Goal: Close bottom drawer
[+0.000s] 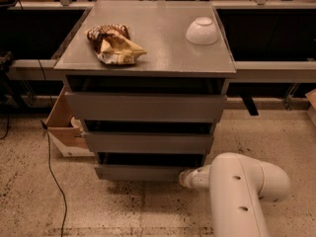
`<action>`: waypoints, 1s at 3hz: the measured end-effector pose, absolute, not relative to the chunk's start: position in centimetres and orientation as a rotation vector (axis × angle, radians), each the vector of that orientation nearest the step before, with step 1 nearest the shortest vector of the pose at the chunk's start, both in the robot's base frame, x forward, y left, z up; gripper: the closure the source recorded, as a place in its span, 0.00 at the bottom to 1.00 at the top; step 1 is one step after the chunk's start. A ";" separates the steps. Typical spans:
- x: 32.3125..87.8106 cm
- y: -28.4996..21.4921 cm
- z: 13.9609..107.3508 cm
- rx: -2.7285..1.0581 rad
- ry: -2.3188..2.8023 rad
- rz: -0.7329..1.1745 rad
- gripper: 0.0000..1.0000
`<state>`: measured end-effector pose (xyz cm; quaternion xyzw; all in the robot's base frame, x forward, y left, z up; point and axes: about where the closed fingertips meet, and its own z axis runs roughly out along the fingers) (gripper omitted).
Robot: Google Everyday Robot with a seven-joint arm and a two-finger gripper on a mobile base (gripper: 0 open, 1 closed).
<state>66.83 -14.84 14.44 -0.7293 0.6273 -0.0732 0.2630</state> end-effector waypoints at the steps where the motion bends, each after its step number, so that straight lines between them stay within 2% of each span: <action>1: 68.1 -13.5 14.5 -1.958 1.665 -0.208 1.00; 3: 69.2 -13.1 14.9 -1.937 1.640 -0.225 1.00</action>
Offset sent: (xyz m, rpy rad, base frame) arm 0.0894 0.0006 0.0113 0.0542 -0.1254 0.0314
